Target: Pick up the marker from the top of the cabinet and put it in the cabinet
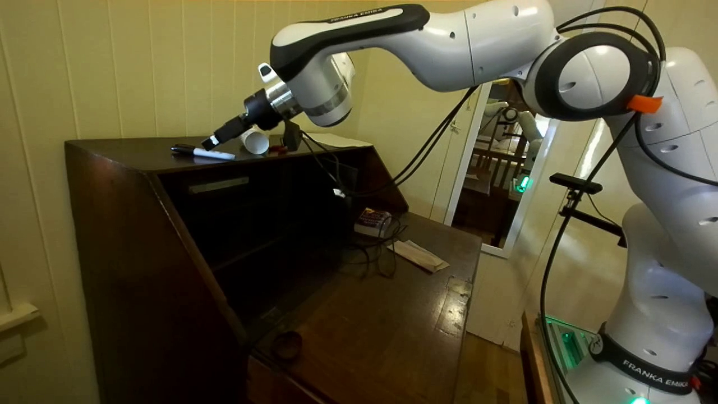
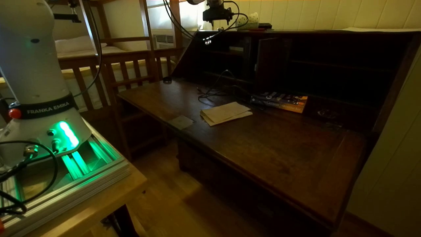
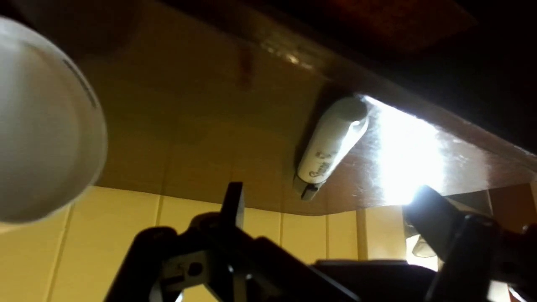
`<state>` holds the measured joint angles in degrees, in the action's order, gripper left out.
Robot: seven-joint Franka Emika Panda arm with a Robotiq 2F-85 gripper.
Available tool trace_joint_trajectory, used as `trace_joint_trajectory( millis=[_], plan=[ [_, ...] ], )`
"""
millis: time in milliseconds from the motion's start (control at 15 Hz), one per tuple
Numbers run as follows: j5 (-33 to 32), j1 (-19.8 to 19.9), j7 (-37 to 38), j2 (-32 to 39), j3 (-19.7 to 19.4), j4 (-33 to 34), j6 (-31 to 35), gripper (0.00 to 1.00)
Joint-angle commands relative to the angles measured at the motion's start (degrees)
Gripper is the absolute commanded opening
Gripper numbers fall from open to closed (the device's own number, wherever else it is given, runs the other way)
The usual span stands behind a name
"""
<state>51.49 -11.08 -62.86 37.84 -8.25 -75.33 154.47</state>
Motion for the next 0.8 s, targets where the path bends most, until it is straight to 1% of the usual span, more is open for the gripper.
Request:
trace_joint_trajectory(
  millis=[0, 67, 133, 200, 267, 333, 467, 733],
  plan=[
    [-10.7, 5.2, 9.7, 0.5, 5.9, 1.7, -1.9, 0.99],
    [-13.2, 6.3, 11.8, 0.8, 7.4, 2.1, -1.7, 0.95],
    [-15.3, 7.5, 13.7, 0.9, 8.8, 2.3, -1.7, 0.95],
    [-17.3, 8.6, 15.4, 1.1, 10.2, 2.5, -2.1, 0.92],
    [-19.1, 9.7, 17.0, 1.2, 11.6, 2.6, -2.4, 0.87],
    [-20.8, 10.6, 18.4, 1.3, 12.9, 2.6, -3.0, 0.78],
    [-23.4, 12.5, 20.8, 1.5, 15.4, 2.8, -4.5, 0.53],
    [-26.9, 15.2, 23.1, 1.7, 18.8, 3.2, -6.2, 0.24]
  ],
)
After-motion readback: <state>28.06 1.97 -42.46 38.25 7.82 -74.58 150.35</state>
